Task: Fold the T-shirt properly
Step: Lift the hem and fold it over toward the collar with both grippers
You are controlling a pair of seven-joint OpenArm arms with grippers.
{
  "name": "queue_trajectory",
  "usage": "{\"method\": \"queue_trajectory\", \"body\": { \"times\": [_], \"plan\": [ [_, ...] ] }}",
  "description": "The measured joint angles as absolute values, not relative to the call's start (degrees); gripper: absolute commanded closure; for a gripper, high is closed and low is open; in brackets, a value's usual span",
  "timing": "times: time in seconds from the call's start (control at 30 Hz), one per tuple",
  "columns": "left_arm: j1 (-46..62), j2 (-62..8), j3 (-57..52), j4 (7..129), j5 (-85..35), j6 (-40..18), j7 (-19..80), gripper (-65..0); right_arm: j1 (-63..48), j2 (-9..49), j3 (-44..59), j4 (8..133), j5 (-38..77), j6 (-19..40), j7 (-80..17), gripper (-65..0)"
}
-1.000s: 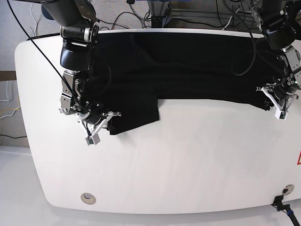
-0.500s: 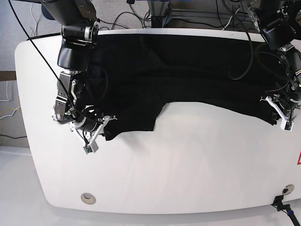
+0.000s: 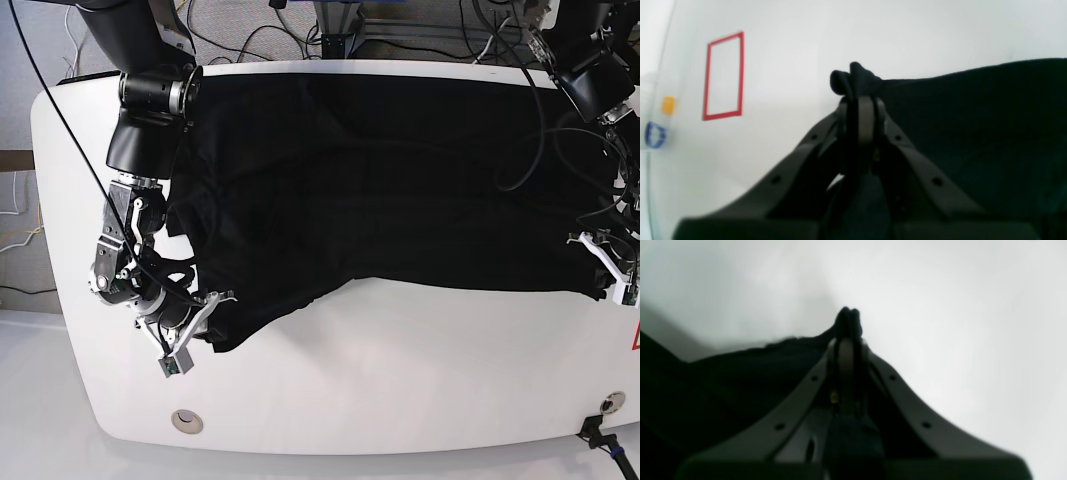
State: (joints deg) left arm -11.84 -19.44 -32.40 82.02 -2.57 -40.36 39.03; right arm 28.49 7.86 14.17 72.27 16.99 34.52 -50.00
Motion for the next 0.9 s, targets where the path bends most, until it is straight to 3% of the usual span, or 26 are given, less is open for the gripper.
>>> {"method": "queue_trajectory", "body": {
  "times": [0.63, 0.9],
  "plan": [
    [-17.7, -20.6, -32.3, 82.3, -2.5, -40.5, 39.0, 0.0, 34.3, 10.0, 14.2, 72.6, 17.5, 34.5, -50.0, 0.0],
    [-16.8, -20.7, -32.3, 83.2, -2.3, -40.6, 39.3, 0.0, 31.2, 10.0, 14.6, 78.2, 18.0, 34.3, -59.2, 0.0]
  ]
}}
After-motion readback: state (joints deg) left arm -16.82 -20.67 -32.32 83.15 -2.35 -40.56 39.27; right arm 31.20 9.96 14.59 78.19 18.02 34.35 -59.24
